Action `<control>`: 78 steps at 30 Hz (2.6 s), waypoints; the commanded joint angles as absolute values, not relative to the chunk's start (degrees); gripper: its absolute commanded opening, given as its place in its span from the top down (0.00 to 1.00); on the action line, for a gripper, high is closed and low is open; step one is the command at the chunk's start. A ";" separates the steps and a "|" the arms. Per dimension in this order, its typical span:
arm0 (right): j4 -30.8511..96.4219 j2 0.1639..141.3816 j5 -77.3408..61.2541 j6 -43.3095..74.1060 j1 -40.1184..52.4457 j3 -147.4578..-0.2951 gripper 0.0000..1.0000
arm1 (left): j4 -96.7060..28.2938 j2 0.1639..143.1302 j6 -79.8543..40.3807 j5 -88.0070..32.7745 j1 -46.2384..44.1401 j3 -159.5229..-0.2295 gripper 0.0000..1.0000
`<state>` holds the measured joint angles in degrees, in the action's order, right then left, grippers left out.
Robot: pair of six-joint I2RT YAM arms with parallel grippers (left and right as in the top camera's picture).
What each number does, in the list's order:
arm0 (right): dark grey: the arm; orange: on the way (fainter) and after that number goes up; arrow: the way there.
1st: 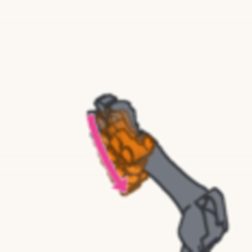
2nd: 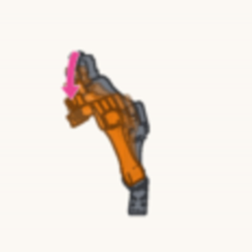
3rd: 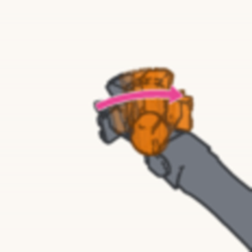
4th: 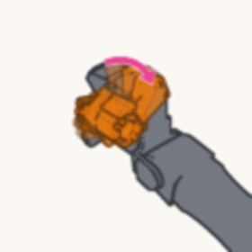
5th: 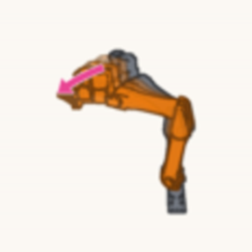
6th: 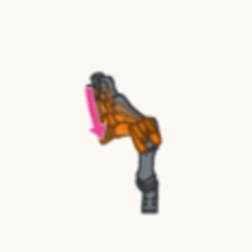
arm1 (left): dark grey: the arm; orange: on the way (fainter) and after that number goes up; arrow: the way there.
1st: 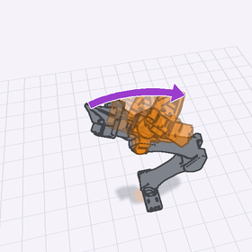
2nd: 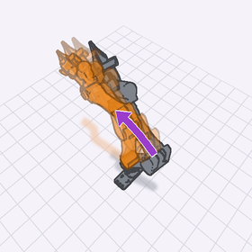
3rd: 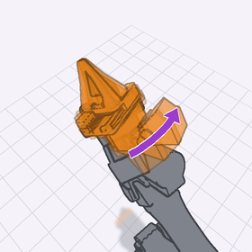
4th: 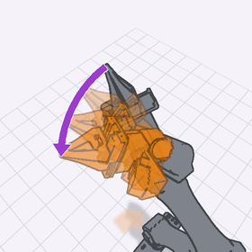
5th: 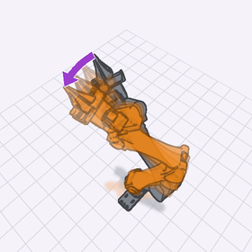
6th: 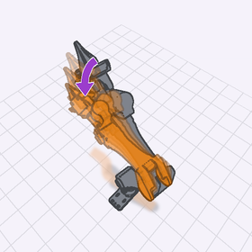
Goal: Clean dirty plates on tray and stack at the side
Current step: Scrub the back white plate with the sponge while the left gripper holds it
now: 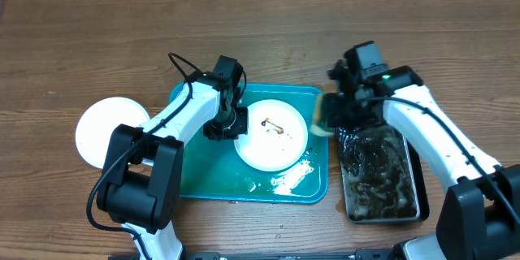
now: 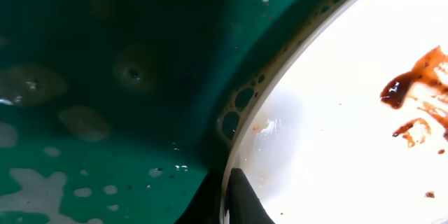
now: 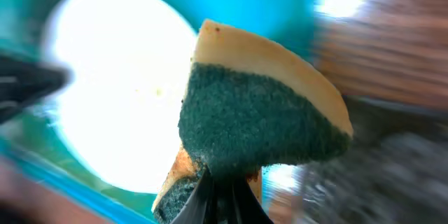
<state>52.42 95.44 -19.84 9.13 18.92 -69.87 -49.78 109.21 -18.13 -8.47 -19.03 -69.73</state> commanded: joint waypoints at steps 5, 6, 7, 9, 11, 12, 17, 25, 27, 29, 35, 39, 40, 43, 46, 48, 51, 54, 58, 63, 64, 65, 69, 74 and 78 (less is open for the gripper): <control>42.22 97.19 -28.14 14.33 26.79 -70.74 0.96 | -50.11 110.15 -16.27 -10.59 -19.90 -69.14 0.96; 41.25 97.76 -27.92 15.05 27.53 -70.72 0.96 | -50.09 110.15 -16.27 -10.59 -20.10 -69.14 0.96; 40.49 98.32 -27.94 15.31 28.05 -70.72 0.96 | -50.09 110.15 -16.27 -10.59 -20.29 -69.14 0.96; 38.33 99.92 -27.97 16.62 29.32 -70.72 0.96 | -50.06 110.15 -16.27 -10.57 -20.78 -69.14 0.96; 36.21 101.69 -28.03 18.44 30.30 -70.72 0.96 | -50.04 110.15 -16.29 -10.55 -21.15 -69.14 0.96; 35.16 102.65 -28.18 19.03 30.81 -70.72 0.96 | -50.04 110.15 -16.27 -10.55 -21.28 -69.14 0.96; 32.14 105.73 -28.16 19.59 32.97 -70.72 0.96 | -50.06 110.15 -16.32 -10.57 -21.52 -69.14 0.96; 30.85 108.92 -27.94 19.84 33.78 -70.65 0.96 | -50.09 110.15 -16.73 -10.57 -21.52 -69.14 0.96; 30.72 110.17 -27.94 19.84 33.78 -70.57 0.96 | -50.09 110.15 -16.73 -10.57 -21.52 -69.14 0.96; 30.70 111.53 -27.94 19.84 33.78 -70.52 0.96 | -50.11 110.15 -16.73 -10.57 -21.52 -69.14 0.96; 33.30 113.10 -21.34 22.31 33.23 -70.52 0.96 | -50.52 110.15 -16.71 -10.50 -21.52 -69.14 0.96; 39.59 113.08 -11.29 27.49 31.83 -70.52 0.96 | -50.89 110.15 -17.15 -9.43 -21.52 -69.14 0.96; 41.19 113.08 -9.47 28.18 31.44 -70.52 0.96 | -50.94 110.15 -18.31 -8.60 -21.52 -69.14 0.96; 45.17 113.08 -5.91 28.34 30.35 -70.52 0.96 | -51.00 110.15 -21.52 -5.76 -21.52 -69.14 0.96; 48.66 113.08 -2.42 28.34 29.52 -70.52 0.96 | -51.00 110.15 -21.87 -5.45 -21.37 -69.14 0.96; 50.48 113.08 -0.43 28.32 29.17 -70.52 0.96 | -51.07 110.15 -21.87 -5.34 -21.37 -69.14 0.96; 52.69 113.06 1.96 28.32 28.93 -70.52 0.96 | -51.24 110.15 -21.87 -5.32 -21.37 -69.14 0.96; 53.54 112.90 2.09 28.32 28.69 -70.57 0.96 | -51.51 110.15 -21.87 -5.34 -21.37 -69.14 0.96; 54.17 110.91 2.09 28.32 28.64 -71.18 0.96 | -51.83 110.15 -21.87 -5.32 -21.34 -69.14 0.96; 54.39 106.30 2.11 28.32 28.64 -72.47 0.96 | -52.10 110.15 -21.89 -5.32 -21.34 -69.14 0.96; 54.39 105.16 2.09 28.32 28.64 -72.62 0.96 | -52.18 110.15 -21.89 -5.32 -21.34 -69.14 0.96; 54.41 104.25 2.09 28.32 28.64 -72.73 0.96 | -52.23 110.15 -21.87 -5.32 -21.34 -69.14 0.96; 54.87 100.16 2.04 28.08 28.64 -72.88 0.96 | -52.23 110.13 -21.89 -5.28 -21.34 -69.14 0.96; 55.77 94.30 2.11 27.35 28.14 -72.88 0.96 | -52.49 109.86 -21.89 -3.77 -21.30 -69.17 0.96; 58.70 90.45 3.66 26.79 25.30 -72.88 0.96 | -52.51 108.42 -21.89 -3.81 -20.67 -69.19 0.96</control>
